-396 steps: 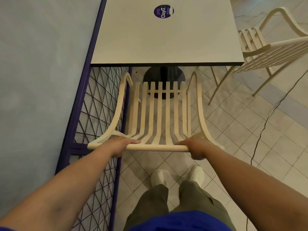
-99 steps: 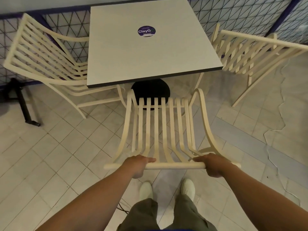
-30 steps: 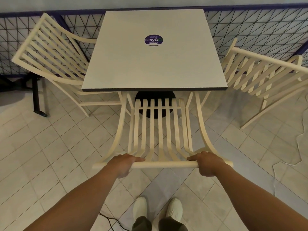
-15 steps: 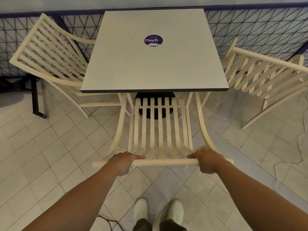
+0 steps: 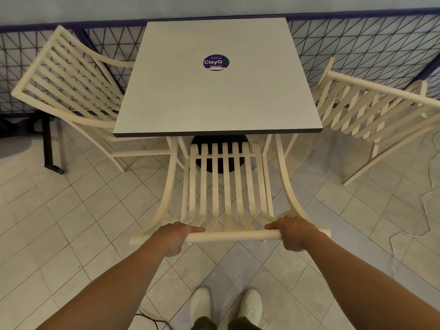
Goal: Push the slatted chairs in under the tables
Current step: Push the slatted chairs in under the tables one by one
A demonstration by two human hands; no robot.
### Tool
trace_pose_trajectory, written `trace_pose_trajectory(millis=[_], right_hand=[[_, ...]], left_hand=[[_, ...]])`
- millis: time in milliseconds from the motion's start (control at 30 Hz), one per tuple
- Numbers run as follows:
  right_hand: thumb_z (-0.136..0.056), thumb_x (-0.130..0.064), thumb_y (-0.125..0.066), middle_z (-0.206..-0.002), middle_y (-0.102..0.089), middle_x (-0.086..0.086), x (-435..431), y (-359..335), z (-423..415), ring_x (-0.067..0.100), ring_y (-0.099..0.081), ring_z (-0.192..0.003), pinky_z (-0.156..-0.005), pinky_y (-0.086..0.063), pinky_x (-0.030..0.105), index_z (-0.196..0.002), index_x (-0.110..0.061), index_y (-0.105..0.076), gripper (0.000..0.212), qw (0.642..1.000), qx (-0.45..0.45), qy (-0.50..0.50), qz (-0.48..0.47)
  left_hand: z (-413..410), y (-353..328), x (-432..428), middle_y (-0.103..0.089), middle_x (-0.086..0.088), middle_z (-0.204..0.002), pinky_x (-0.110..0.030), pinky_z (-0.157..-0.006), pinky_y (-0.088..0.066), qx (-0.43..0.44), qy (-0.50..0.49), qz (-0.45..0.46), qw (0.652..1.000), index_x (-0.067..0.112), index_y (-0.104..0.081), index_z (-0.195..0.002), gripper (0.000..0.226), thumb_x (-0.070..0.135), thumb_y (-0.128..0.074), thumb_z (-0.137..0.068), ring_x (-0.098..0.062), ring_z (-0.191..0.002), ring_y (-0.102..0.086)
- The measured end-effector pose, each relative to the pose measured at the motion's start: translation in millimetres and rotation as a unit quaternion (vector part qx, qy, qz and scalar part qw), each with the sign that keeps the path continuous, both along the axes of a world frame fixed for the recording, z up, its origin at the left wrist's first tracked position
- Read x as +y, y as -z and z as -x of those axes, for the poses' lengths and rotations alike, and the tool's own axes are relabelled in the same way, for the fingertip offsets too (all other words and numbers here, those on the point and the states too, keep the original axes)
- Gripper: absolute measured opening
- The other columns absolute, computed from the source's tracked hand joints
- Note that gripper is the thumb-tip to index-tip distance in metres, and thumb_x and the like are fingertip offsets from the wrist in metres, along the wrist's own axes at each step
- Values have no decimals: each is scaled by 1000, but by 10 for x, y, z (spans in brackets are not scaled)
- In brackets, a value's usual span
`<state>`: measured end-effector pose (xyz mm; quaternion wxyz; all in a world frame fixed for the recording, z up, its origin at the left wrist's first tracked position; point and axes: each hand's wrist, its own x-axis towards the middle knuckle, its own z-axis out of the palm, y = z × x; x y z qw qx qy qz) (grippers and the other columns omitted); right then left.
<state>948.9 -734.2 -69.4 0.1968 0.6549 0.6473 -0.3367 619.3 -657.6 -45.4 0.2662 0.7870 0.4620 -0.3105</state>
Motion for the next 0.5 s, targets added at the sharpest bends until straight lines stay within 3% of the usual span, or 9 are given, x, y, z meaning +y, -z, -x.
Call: trace_pose_trajectory(millis=[500], right_hand=[[-85, -8, -67, -122, -63, -6, -15, -21, 68, 17, -61, -103, -96, -51, 36, -141, -45, -49, 69, 1000, 12, 0, -3]], left_hand=[[43, -23, 20, -48, 5, -107, -25, -58, -40, 4, -7, 20, 1000, 59, -27, -149, 92, -9, -49, -92, -16, -74, -51]])
